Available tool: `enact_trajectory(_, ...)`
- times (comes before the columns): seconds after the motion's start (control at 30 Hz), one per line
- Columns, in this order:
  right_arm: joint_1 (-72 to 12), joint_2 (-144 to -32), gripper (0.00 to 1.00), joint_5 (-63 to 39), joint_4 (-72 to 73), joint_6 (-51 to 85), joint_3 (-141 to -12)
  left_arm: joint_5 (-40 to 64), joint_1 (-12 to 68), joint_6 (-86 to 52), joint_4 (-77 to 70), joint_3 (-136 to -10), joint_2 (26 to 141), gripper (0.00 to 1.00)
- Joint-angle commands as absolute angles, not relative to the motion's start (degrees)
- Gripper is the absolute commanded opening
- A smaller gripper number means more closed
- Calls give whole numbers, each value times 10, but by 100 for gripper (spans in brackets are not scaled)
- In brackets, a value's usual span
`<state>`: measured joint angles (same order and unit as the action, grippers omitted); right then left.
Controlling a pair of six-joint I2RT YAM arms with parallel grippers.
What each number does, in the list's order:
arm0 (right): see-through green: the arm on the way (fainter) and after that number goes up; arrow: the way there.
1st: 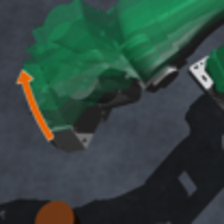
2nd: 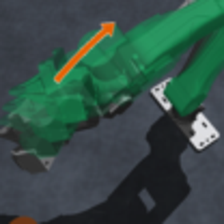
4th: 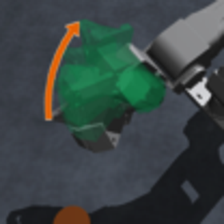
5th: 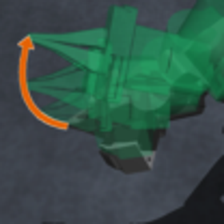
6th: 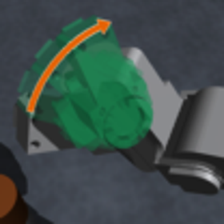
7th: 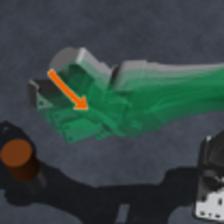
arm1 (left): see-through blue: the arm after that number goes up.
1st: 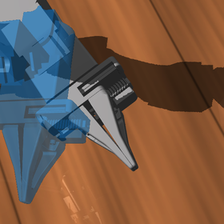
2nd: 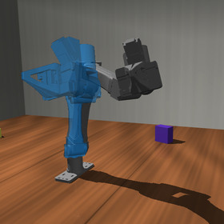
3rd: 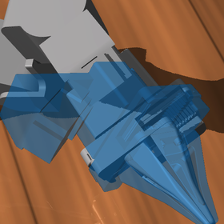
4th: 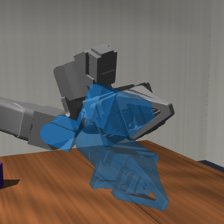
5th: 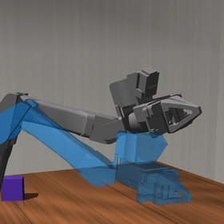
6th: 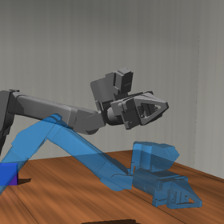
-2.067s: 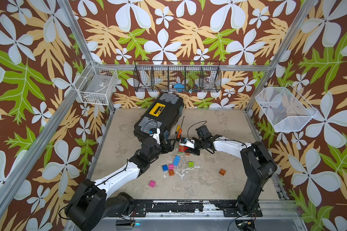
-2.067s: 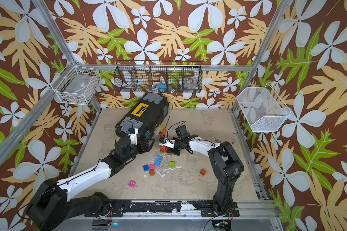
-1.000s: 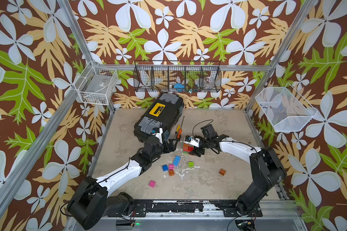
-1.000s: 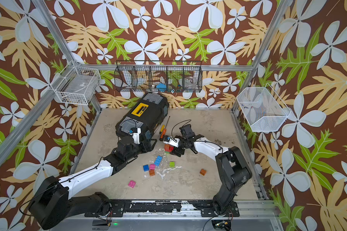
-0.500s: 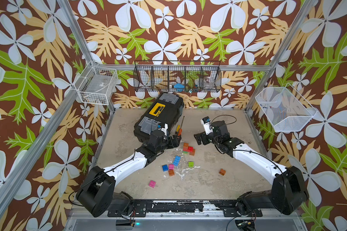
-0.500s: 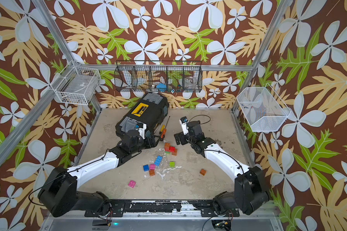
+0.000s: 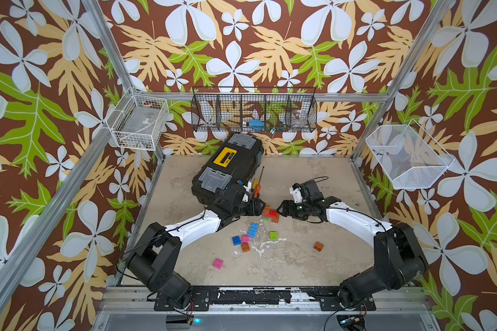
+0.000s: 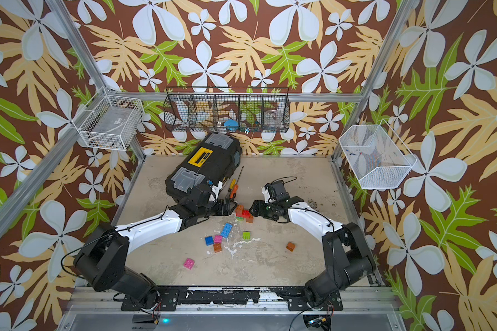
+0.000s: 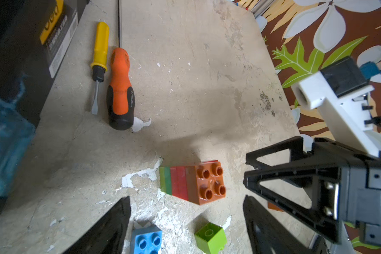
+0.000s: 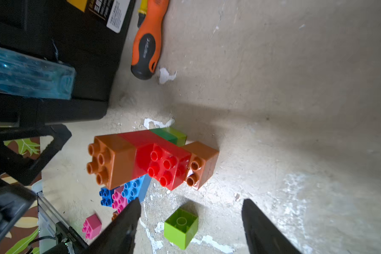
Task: Assemble the letter h with lego
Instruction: Assemble the lego brick with the lego brick.
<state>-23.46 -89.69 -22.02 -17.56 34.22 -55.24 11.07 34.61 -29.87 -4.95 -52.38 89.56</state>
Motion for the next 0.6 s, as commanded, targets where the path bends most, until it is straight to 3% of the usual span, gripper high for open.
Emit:
enact_trajectory(0.0, -236, -914, 73, -230, -178, 342, -560, 116, 346, -280, -44, -532, 908, 85)
enact_trajectory(0.57, -242, -977, 63, -188, -175, 348, -560, 106, 352, -278, -25, -544, 973, 84)
